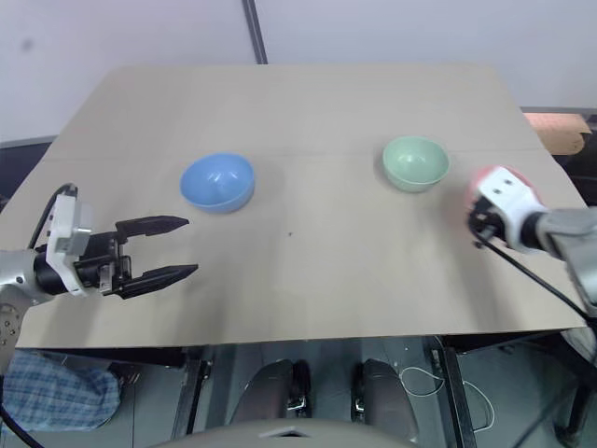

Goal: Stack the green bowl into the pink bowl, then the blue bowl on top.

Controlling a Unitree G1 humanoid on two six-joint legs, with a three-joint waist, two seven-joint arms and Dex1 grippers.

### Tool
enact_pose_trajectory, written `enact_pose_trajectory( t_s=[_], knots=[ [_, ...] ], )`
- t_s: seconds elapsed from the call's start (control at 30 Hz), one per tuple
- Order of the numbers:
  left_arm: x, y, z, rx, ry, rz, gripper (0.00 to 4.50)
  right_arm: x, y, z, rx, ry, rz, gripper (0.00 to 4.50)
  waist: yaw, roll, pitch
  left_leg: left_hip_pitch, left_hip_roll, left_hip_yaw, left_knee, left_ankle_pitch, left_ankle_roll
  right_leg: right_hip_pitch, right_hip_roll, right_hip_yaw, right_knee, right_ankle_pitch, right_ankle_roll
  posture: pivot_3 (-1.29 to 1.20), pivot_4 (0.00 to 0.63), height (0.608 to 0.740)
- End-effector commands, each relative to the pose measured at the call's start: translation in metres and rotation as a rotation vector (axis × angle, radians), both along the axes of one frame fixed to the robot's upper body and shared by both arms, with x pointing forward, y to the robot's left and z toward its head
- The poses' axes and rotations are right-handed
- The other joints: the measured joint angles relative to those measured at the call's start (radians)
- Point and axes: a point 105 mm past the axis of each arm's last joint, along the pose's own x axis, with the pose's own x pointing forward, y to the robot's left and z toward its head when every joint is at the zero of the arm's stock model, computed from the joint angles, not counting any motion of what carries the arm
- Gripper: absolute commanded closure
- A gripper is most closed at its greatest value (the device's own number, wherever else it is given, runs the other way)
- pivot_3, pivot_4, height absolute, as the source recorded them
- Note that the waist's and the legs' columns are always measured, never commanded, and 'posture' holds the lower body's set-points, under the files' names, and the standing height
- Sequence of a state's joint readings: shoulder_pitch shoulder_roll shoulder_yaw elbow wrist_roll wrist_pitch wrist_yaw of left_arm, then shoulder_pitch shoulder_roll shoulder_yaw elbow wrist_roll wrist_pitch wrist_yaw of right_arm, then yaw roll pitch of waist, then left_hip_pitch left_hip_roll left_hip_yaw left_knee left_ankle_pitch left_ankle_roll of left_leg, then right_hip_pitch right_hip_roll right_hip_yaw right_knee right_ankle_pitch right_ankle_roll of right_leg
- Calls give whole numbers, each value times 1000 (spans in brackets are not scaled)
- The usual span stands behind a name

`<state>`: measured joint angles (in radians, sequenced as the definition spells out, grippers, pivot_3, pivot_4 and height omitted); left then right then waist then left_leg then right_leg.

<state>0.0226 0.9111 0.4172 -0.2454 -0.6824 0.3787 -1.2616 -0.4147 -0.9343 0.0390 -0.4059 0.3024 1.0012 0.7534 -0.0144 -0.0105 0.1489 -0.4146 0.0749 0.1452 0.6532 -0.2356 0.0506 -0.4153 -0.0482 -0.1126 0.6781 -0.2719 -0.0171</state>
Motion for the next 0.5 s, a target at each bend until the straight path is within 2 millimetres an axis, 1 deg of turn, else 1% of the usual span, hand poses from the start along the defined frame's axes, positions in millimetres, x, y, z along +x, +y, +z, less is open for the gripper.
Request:
enact_pose_trajectory(
  t_s=[0.03, 0.07, 0.1, 0.13, 0.2, 0.23, 0.3, 0.4, 0.5],
  knots=[
    [4, 5, -2, 13, -12, 30, 0, -19, 38, -17, 8, 62, 92, 4435, 5, -1, 0, -1, 0, -1, 0, 0, 0, 0, 0, -1, 0, 0, 0, 0, 150, 740],
    [5, 6, -3, 17, -11, 33, 0, -21, 42, -20, 7, 73, 99, 4435, 10, -1, 1, -1, 0, -1, 0, 1, -1, 0, 0, -2, 0, 0, -1, 0, 150, 740],
    [7, 10, -7, 24, -11, 52, 0, -17, 64, -26, -1, 49, 139, 4435, 12, -1, 1, -2, -1, -2, 0, 2, -3, 0, -1, -2, 0, 0, -1, 0, 150, 740],
    [9, 14, -10, 28, -10, 70, 0, -15, 91, -26, 21, 33, 192, 4435, 8, -2, 1, -2, -2, -1, 0, 2, -3, -1, -2, -2, 0, 0, -1, 0, 150, 740],
    [12, 17, -13, 34, -12, 85, 0, -16, 131, -24, 34, 14, 281, 4435, -8, -4, 2, -1, -2, 0, 1, 2, -3, 0, -3, -1, 0, 0, -1, 0, 150, 740],
    [12, 17, -13, 35, -14, 84, 0, -19, 142, -24, 20, 11, 322, 4435, -15, -5, 2, -1, -1, 1, 1, 1, -2, -1, -2, 0, 0, 1, -2, 0, 150, 740],
    [12, 16, -13, 38, -18, 80, 0, -22, 155, -26, -33, -3, 378, 4435, -14, -4, 2, -1, -1, 0, 1, 1, -1, -2, -2, -1, 2, 1, -2, 0, 150, 740],
    [11, 17, -13, 46, -23, 83, 0, -28, 168, -29, -95, -17, 452, 4435, -1, -5, 2, -2, -2, -1, 1, 3, -4, -1, -3, -2, 1, 3, -6, 0, 150, 740],
    [9, 19, -13, 51, -23, 91, 0, -29, 173, -29, -132, -30, 483, 4435, -1, -5, 2, -3, -2, 0, 1, 2, -4, -1, -3, -2, 0, 3, -6, 0, 150, 740]
  ],
)
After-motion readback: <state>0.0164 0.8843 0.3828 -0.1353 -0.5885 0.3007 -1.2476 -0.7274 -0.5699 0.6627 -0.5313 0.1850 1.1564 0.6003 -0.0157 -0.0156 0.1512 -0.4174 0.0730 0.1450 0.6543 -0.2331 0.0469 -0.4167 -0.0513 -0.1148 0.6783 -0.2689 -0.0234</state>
